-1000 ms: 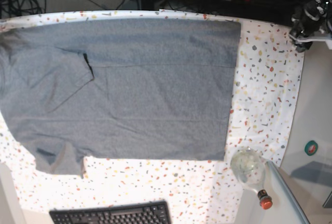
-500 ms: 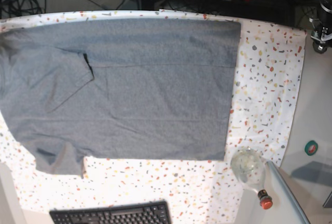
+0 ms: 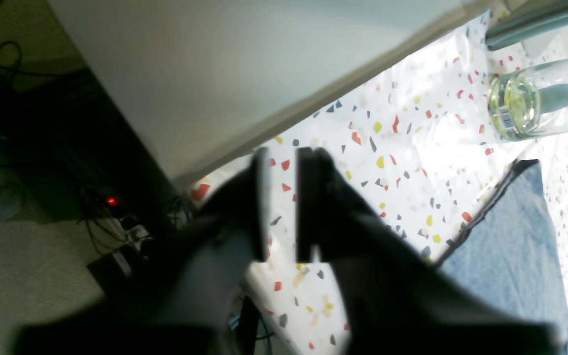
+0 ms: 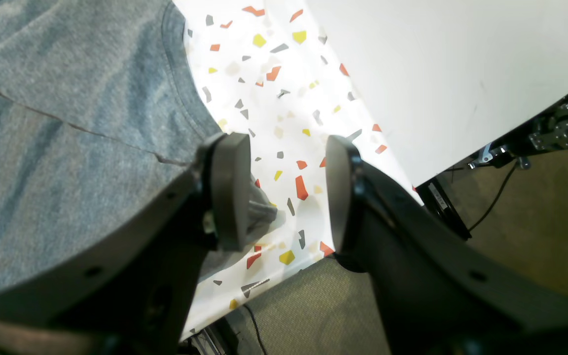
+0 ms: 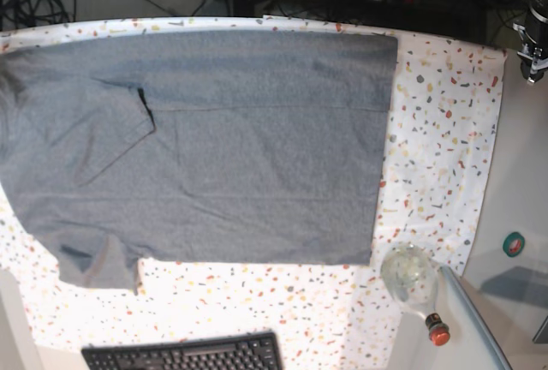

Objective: Layout the t-shirt on the table in an organized manner, then fold the t-shirt properly

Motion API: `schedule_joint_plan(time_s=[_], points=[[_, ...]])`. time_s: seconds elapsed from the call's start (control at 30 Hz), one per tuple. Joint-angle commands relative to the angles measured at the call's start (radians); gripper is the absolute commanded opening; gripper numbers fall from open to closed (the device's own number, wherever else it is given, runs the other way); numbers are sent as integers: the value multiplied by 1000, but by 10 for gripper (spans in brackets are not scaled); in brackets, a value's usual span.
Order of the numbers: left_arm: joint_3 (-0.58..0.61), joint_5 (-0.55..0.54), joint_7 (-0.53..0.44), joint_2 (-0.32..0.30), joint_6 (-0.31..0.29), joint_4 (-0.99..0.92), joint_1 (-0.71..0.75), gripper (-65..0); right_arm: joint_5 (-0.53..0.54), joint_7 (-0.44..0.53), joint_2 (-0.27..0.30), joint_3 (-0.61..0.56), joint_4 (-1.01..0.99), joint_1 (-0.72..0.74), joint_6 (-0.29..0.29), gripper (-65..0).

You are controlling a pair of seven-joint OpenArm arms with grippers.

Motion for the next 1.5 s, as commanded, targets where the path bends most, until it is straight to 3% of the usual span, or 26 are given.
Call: schedule_joint_plan(time_s=[0.0, 0.73, 0.8, 0.93, 1.47], points=[[-8, -9, -19, -18, -3, 20, 5, -650, 14, 20, 23, 3, 20, 4, 2, -413], [-9, -9, -20, -18, -3, 12, 2, -650, 14, 19, 15, 3, 18, 11, 2, -417], [-12, -9, -20, -18, -3, 12, 2, -650, 14, 19, 15, 3, 14, 11, 2, -461], [-9, -9, -20, -18, -3, 15, 2, -650, 14, 19, 15, 3, 14, 11, 2, -650], [-6, -9, -20, -18, -3, 12, 2, -650, 14, 19, 15, 4, 18, 16, 2, -650]])
